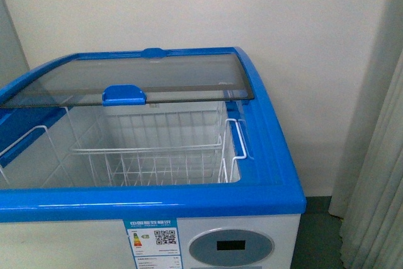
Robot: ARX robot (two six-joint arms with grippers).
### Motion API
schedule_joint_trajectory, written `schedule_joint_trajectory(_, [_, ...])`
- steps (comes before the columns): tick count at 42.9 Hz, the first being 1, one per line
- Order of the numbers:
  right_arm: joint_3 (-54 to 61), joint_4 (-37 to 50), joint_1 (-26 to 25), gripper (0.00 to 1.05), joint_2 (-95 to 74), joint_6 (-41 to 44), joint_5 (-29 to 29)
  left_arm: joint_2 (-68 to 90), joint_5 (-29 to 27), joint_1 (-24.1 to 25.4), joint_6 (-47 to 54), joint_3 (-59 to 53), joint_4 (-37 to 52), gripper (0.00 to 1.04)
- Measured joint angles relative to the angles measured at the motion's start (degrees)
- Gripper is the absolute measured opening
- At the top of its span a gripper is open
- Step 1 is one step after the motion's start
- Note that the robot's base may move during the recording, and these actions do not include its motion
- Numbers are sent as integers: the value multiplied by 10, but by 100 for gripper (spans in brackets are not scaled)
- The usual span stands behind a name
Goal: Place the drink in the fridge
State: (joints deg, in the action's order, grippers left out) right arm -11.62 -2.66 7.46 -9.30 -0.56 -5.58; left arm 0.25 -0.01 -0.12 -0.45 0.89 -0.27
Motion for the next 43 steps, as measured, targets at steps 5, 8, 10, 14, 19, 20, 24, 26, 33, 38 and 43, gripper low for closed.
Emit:
schedule_joint_trajectory(5, [22, 5, -68, 2, 16, 3, 48, 0, 0, 0, 0, 0, 0, 3])
schedule_joint_trajectory(8, [36, 9, -71, 3, 25, 4, 56, 0, 0, 0, 0, 0, 0, 3])
schedule_joint_trajectory(10, [41, 12, -71, 3, 29, 4, 56, 0, 0, 0, 0, 0, 0, 3])
schedule_joint_trajectory(14, [52, 14, -72, 3, 37, 4, 55, 0, 0, 0, 0, 0, 0, 3])
schedule_joint_trajectory(19, [63, 16, -73, 3, 44, 4, 55, 0, 0, 0, 0, 0, 0, 3])
schedule_joint_trajectory(20, [65, 17, -73, 3, 46, 4, 55, 0, 0, 0, 0, 0, 0, 3])
schedule_joint_trajectory(24, [70, 18, -73, 3, 50, 4, 55, 0, 0, 0, 0, 0, 0, 3])
schedule_joint_trajectory(26, [74, 19, -73, 3, 54, 4, 55, 0, 0, 0, 0, 0, 0, 3])
schedule_joint_trajectory(33, [86, 21, -73, 3, 64, 4, 55, 0, 0, 0, 0, 0, 0, 3])
schedule_joint_trajectory(38, [98, 24, -73, 3, 78, 4, 56, 0, 0, 0, 0, 0, 0, 3])
schedule_joint_trajectory(43, [107, 25, -73, 3, 88, 4, 56, 0, 0, 0, 0, 0, 0, 3])
